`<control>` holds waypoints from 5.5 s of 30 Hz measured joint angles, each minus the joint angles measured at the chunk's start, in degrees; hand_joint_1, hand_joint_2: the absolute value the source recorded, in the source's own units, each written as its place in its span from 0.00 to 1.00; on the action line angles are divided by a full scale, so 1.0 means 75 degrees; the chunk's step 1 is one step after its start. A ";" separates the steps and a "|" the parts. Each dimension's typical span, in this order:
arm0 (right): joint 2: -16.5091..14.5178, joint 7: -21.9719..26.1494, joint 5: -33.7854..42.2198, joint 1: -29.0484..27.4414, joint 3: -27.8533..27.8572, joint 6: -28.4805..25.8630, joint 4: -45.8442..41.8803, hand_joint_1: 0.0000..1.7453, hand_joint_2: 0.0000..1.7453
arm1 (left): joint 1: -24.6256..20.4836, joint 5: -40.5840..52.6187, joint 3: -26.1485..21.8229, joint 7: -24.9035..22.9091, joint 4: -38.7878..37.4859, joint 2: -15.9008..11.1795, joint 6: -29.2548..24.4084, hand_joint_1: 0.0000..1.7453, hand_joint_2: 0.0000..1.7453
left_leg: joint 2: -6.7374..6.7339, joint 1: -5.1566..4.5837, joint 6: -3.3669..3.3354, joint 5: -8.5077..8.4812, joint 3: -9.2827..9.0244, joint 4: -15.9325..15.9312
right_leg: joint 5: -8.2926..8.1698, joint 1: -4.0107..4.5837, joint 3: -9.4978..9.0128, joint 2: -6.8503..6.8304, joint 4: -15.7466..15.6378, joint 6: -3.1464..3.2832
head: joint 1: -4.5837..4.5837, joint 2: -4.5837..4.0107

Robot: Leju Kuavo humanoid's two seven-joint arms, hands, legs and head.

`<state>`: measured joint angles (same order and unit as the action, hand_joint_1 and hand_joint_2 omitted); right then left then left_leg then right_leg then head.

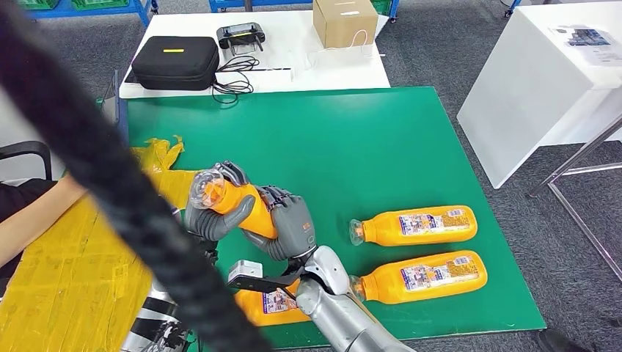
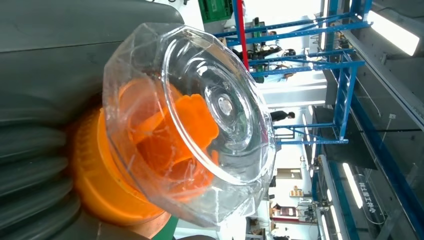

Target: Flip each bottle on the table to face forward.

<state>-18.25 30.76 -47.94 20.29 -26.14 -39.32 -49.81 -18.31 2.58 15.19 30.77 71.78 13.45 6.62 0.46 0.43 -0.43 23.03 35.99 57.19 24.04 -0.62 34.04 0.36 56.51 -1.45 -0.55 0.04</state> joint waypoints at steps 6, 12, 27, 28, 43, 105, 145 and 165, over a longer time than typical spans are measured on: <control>0.0000 0.0011 0.0023 -0.0003 0.0000 -0.0035 -0.0001 1.00 1.00 | -0.0001 0.0013 0.0000 0.0000 0.0000 0.0006 -0.0009 1.00 1.00 | 0.0000 0.0000 0.0000 0.0000 0.0000 0.0000 | 0.0000 0.0000 0.0000 0.0000 0.0000 0.0000 | 0.0000 0.0000; 0.0000 0.0025 0.0066 -0.0026 0.0004 -0.0056 -0.0001 1.00 1.00 | -0.0001 0.0200 0.0009 0.0012 0.0001 0.0021 -0.0056 0.00 1.00 | 0.0000 0.0000 0.0000 0.0000 0.0000 0.0000 | 0.0000 0.0000 0.0000 0.0000 0.0000 0.0000 | 0.0000 0.0000; 0.0003 -0.0001 0.0061 -0.0120 0.0024 -0.0056 -0.0118 1.00 1.00 | 0.0096 0.0809 0.0273 0.0044 0.0192 0.0047 -0.0293 0.00 1.00 | 0.0000 0.0000 0.0000 0.0000 0.0000 0.0000 | 0.0000 0.0000 0.0001 0.0000 0.0000 0.0000 | 0.0000 0.0000; 0.0003 -0.0004 0.0055 -0.0126 0.0025 -0.0056 -0.0123 1.00 1.00 | 0.0100 0.0815 0.0278 0.0044 0.0192 0.0047 -0.0294 0.00 1.00 | 0.0000 0.0000 0.0000 0.0000 0.0000 0.0000 | 0.0000 0.0000 0.0001 0.0000 0.0000 0.0000 | 0.0000 0.0000; 0.0006 -0.0034 0.0031 -0.0170 0.0032 -0.0041 -0.0173 1.00 1.00 | 0.0130 0.0889 0.0351 0.0073 0.0227 0.0047 -0.0279 1.00 1.00 | 0.0000 0.0000 0.0000 0.0000 0.0000 0.0000 | 0.0000 0.0000 0.0000 0.0000 0.0000 0.0000 | 0.0000 0.0000; 0.0576 0.0095 0.1263 -0.1570 0.0629 0.0147 -0.4866 0.00 1.00 | -0.1689 0.7221 -0.2158 -0.1373 -0.0011 -0.0899 -0.5863 1.00 1.00 | -0.0001 0.0014 0.0007 -0.0006 0.0005 0.0000 | -0.0004 0.0012 0.0003 0.0003 0.0003 0.0001 | 0.0000 0.0000; 0.2304 -0.0703 0.1245 0.0493 -0.1514 0.5097 -0.3253 0.00 1.00 | -0.3090 1.0181 -0.3133 -0.2451 -0.6629 -0.2474 -0.4890 0.00 1.00 | -0.0017 0.0012 0.0007 -0.0007 0.0006 0.0000 | -0.0005 0.0010 0.0007 0.0015 0.0008 0.0002 | -0.0001 0.0000; 0.3215 0.0153 0.2410 0.1143 -0.2363 0.6659 -0.2804 0.00 1.00 | -0.3629 0.7768 -0.4257 0.0187 -0.6315 -0.2132 -0.4296 0.00 1.00 | -0.0015 0.0010 0.0006 -0.0008 0.0003 0.0004 | -0.0007 0.0008 0.0008 0.0014 0.0008 0.0000 | 0.0000 0.0000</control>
<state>5.86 31.91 -29.87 28.86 -43.86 10.63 -70.84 -45.53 60.84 -16.74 32.18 24.42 -2.55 -25.59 0.35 0.51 -0.39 22.97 36.01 57.22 23.99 -0.56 34.10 0.46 56.57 -1.44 -0.55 0.04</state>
